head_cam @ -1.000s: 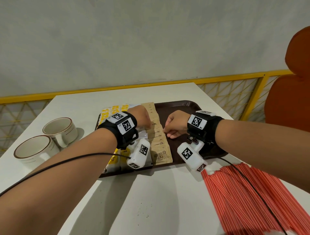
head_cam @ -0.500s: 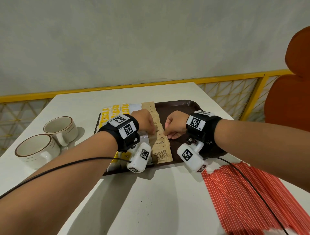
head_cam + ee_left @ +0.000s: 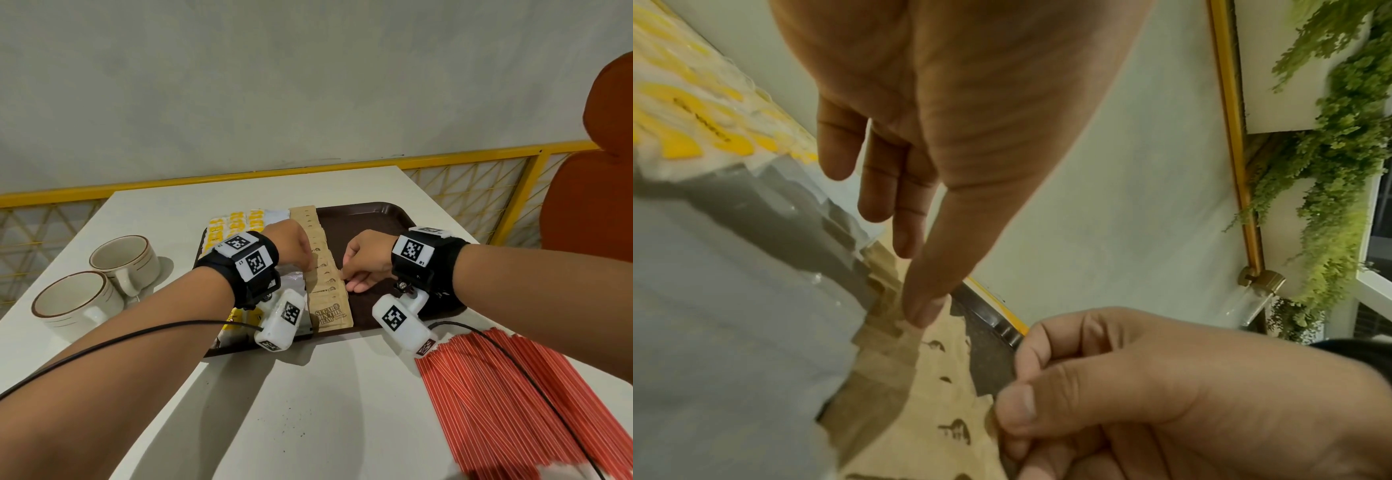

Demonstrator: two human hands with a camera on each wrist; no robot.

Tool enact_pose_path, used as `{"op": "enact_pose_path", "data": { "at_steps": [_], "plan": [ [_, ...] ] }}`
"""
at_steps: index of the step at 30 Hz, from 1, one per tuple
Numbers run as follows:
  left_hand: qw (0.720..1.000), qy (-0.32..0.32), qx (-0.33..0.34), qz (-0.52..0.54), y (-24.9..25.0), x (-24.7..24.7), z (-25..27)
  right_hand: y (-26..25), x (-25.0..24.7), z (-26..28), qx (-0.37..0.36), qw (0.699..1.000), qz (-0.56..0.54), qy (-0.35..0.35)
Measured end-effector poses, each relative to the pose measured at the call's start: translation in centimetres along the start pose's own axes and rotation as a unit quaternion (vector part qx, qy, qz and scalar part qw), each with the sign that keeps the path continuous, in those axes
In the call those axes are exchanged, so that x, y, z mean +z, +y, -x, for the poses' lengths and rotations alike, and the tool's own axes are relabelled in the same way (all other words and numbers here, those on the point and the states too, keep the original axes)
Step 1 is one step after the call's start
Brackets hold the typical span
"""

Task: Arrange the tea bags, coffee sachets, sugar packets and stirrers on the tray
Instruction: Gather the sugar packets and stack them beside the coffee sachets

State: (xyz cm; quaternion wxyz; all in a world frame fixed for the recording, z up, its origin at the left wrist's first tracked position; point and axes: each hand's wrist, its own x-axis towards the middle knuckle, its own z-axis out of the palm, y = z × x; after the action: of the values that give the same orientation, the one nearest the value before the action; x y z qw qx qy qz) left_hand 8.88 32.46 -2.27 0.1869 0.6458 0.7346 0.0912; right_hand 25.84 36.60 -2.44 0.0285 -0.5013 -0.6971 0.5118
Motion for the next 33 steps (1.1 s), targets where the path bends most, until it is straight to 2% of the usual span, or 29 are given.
{"op": "enact_pose_path", "data": {
  "at_steps": [11, 15, 21, 33],
  "plan": [
    [1.0, -0.011, 0.0, -0.005, 0.4, 0.4, 0.8, 0.8, 0.1, 0.7, 0.001, 1.0, -0.009, 0.019],
    [0.998, -0.047, 0.023, -0.017, 0.9, 0.7, 1.0, 1.0, 0.2, 1.6, 0.003, 1.0, 0.001, -0.03],
    [0.994, -0.047, 0.017, -0.093, 1.7, 1.0, 1.1, 1.2, 1.0, 1.9, -0.005, 0.999, 0.011, -0.034],
    [0.984, -0.051, 0.018, -0.168, 2.6, 0.9, 1.3, 1.3, 0.9, 2.1, -0.02, 0.999, 0.014, -0.027]
  ]
}}
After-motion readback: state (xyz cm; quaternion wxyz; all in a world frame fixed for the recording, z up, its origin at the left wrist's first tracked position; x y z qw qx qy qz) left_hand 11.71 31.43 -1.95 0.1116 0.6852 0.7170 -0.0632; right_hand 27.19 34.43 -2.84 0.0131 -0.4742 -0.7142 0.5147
